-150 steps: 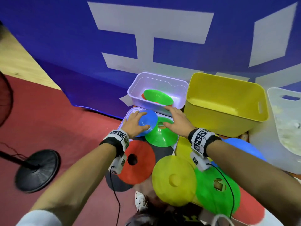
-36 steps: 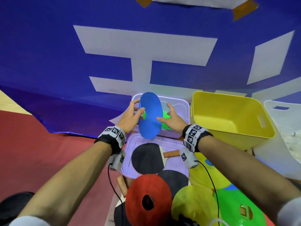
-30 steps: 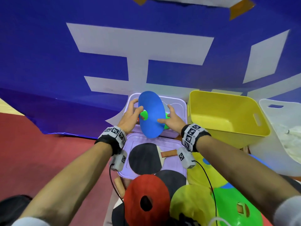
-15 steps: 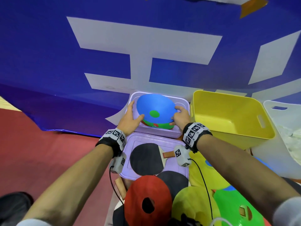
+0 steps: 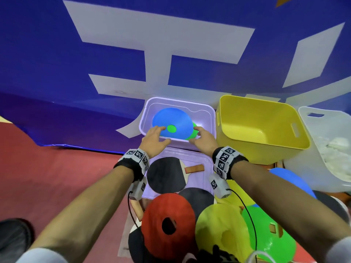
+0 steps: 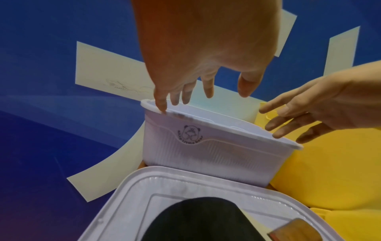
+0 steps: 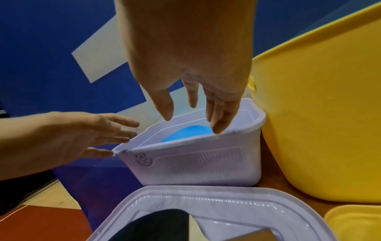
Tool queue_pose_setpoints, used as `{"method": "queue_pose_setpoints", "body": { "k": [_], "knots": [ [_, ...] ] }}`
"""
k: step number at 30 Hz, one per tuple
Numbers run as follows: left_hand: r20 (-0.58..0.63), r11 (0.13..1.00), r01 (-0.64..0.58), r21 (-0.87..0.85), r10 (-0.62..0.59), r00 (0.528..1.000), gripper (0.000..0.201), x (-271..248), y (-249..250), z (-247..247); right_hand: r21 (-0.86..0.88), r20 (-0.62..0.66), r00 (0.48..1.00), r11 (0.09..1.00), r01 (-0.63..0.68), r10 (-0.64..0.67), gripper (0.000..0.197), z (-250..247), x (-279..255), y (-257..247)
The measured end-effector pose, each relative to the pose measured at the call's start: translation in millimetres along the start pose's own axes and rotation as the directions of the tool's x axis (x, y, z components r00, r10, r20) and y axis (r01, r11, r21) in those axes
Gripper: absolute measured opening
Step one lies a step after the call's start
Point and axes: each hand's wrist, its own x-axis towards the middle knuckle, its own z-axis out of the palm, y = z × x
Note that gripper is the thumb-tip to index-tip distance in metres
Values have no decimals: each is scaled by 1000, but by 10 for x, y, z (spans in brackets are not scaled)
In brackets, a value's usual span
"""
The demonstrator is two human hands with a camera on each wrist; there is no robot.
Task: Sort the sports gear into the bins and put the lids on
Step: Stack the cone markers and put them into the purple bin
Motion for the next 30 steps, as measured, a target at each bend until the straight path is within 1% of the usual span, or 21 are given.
{"method": "queue_pose_setpoints", "body": {
  "k": [5,7,10,12,14,17,18,20,21,22,25,28,30],
  "knots": [
    [-21,998,11,57,-9,1000,58,-297,50,173,-59,25,995,994,95,-93,63,0,-237,124],
    [-42,997,12,73,-9,999,62,-448,40,253,-102,10,988,983,152,-151,62,-19,-346,168],
    [-67,994,58,96,-52,996,61,-697,70,418,-181,-12,967,952,249,-255,60,-52,-545,264],
    [-67,988,87,124,-79,995,70,-879,126,536,-225,2,952,927,299,-306,60,-51,-680,378],
    [-36,984,112,138,-108,994,80,-1079,178,658,-255,41,940,906,337,-338,61,-20,-829,520],
    [-36,971,117,211,-111,993,90,-1350,177,848,-304,105,921,869,389,-376,60,40,-1061,758],
    [-24,962,134,238,-132,991,87,-1447,186,912,-326,139,912,852,410,-386,60,55,-1143,843],
    [-6,938,177,299,-183,983,70,-1649,186,1060,-353,207,887,813,462,-414,62,102,-1309,1029],
    [-5,921,197,337,-207,978,65,-1752,189,1143,-365,248,871,792,489,-424,65,123,-1403,1122],
    [-15,904,210,373,-220,975,64,-1855,187,1226,-388,300,853,762,518,-427,69,156,-1495,1216],
    [-62,856,221,468,-218,974,74,-2086,139,1449,-462,434,795,653,600,-424,84,232,-1759,1475],
    [-123,802,247,543,-216,969,83,-2213,66,1600,-505,486,788,615,606,-377,97,233,-1937,1657],
    [-150,789,276,548,-232,961,89,-2283,49,1657,-548,514,793,586,597,-327,108,216,-2017,1752]
  ]
}}
